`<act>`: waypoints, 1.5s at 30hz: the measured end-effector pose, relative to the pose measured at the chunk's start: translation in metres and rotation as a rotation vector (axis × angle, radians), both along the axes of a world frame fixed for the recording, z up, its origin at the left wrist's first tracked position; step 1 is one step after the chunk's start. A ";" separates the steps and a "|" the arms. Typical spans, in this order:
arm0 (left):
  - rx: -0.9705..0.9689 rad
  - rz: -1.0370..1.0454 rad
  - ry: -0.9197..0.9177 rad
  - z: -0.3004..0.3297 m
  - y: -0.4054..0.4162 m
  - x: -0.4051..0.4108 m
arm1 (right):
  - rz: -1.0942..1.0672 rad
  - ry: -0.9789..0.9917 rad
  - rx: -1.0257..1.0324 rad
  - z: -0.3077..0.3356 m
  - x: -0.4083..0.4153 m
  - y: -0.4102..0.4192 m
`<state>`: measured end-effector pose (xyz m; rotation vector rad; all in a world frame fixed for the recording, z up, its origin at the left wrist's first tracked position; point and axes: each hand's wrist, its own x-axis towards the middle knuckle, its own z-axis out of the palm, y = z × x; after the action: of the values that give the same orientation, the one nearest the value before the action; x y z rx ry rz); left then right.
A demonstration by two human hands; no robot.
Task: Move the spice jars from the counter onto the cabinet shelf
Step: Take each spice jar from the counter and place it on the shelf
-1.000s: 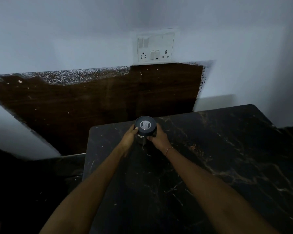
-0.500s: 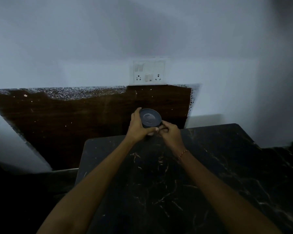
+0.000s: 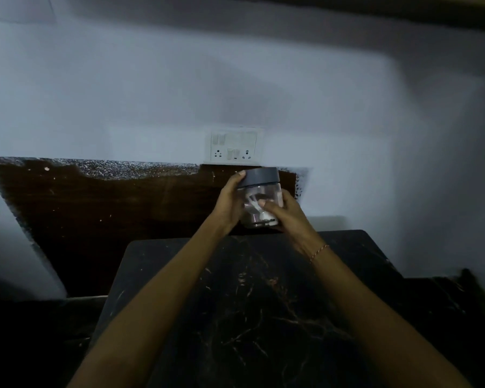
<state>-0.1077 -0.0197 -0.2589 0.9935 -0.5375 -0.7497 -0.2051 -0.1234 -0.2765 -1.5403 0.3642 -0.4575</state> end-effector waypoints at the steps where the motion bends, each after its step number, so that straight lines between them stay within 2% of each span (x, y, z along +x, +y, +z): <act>1: 0.057 0.048 -0.079 0.004 -0.003 -0.009 | -0.103 -0.032 -0.074 0.001 -0.001 0.001; 3: 0.139 0.180 -0.183 0.006 -0.013 -0.031 | -0.324 -0.088 -0.217 0.005 -0.004 0.000; 5: 0.122 0.273 -0.214 0.003 -0.025 -0.052 | -0.464 -0.107 -0.322 0.010 -0.007 -0.003; 7: 0.058 0.261 -0.213 0.006 -0.036 -0.070 | -0.532 -0.052 -0.452 0.016 -0.014 -0.008; 9: 0.027 0.230 -0.182 0.014 -0.041 -0.077 | -0.512 -0.015 -0.530 0.021 -0.022 -0.013; 11: 0.015 0.201 -0.142 0.024 -0.045 -0.076 | -0.412 -0.062 -0.501 0.027 -0.037 -0.023; 14: 0.006 0.144 -0.118 0.033 -0.049 -0.069 | -0.265 -0.175 -0.244 0.041 -0.058 -0.041; 16: 0.027 0.095 -0.114 0.037 -0.055 -0.068 | -0.233 -0.168 -0.169 0.046 -0.066 -0.053; 21: 0.057 0.026 -0.083 0.041 -0.073 -0.071 | -0.119 -0.127 -0.151 0.049 -0.078 -0.067; 26: 0.085 0.044 -0.170 0.048 -0.087 -0.073 | -0.077 -0.127 -0.161 0.059 -0.083 -0.084; 32: 0.155 0.130 -0.355 0.058 -0.100 -0.073 | -0.072 -0.178 -0.165 0.067 -0.083 -0.099; 40: 0.144 0.176 -0.329 0.076 -0.103 -0.068 | -0.074 -0.218 -0.202 0.085 -0.078 -0.115; 45: 0.098 0.171 -0.435 0.091 -0.109 -0.067 | -0.115 -0.249 -0.291 0.103 -0.074 -0.125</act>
<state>-0.1750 -0.1291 -0.1681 1.2873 -0.7850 -0.4082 -0.2792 -0.2484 -0.1735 -1.7237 0.1988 -0.8123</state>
